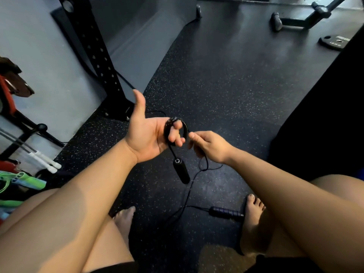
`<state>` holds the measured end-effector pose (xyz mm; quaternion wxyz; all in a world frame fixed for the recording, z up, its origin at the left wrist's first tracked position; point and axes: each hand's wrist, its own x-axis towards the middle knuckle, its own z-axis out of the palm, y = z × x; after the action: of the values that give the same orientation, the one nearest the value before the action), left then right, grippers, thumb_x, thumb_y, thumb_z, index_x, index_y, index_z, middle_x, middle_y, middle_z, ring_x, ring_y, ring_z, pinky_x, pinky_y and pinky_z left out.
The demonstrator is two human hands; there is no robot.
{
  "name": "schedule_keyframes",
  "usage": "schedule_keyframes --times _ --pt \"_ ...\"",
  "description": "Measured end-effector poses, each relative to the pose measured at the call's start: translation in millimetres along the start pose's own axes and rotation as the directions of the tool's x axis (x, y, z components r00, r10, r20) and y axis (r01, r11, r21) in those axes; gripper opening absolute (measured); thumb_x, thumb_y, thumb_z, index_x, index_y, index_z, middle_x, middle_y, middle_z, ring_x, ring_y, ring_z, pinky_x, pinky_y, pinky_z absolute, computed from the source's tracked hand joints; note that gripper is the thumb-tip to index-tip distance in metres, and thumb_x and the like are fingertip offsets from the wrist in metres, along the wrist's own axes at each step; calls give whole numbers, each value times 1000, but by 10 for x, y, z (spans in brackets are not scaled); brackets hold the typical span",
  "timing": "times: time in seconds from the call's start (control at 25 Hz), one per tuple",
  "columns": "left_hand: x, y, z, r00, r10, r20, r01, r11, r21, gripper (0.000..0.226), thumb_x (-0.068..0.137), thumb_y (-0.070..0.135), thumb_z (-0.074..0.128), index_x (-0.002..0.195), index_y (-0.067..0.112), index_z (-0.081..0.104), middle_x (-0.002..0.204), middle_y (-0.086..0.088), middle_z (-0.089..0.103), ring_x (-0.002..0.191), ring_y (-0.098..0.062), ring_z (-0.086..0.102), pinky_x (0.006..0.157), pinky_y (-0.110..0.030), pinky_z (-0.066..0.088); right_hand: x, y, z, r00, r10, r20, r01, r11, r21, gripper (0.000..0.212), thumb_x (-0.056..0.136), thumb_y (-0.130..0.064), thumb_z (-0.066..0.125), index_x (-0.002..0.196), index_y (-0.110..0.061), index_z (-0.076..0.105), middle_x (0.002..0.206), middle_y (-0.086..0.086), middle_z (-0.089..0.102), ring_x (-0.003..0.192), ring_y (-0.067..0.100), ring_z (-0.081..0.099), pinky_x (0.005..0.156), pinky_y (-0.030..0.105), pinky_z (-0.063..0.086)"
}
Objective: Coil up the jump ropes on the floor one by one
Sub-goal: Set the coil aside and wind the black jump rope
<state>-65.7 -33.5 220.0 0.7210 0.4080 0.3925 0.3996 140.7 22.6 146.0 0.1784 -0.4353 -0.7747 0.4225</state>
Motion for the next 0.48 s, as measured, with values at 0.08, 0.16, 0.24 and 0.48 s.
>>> schedule_keyframes --times 0.08,0.16,0.24,0.48 --pt "-16 27 -54 993 102 -62 -110 981 -159 120 68 99 0 93 0 63 67 -9 63 73 -29 65 102 -42 44 -7 25 119 998 24 66 -26 999 26 42 106 -40 44 91 -8 66 61 4 63 56 17 56 62 33 47" --pt "-9 31 -127 970 195 -142 -222 953 -207 121 72 98 2 107 -1 63 85 -13 71 89 -30 70 110 -41 44 -21 5 174 992 23 124 -21 1000 -16 36 105 -38 47 93 -11 67 62 2 65 56 15 57 63 33 49" --pt "23 23 -175 938 263 -227 -300 943 -146 120 77 92 0 120 -4 59 107 -19 73 108 -33 68 119 -47 37 -22 -73 168 983 17 181 -3 997 -73 34 105 -38 48 95 -13 68 63 1 66 55 12 57 63 32 49" --pt "191 -105 -255 889 171 -424 8 922 388 129 65 100 0 129 10 68 115 12 73 121 -13 64 125 -48 12 -76 -445 42 973 -140 183 176 964 -199 29 103 -38 51 92 -20 71 61 -6 59 51 1 55 53 15 42"
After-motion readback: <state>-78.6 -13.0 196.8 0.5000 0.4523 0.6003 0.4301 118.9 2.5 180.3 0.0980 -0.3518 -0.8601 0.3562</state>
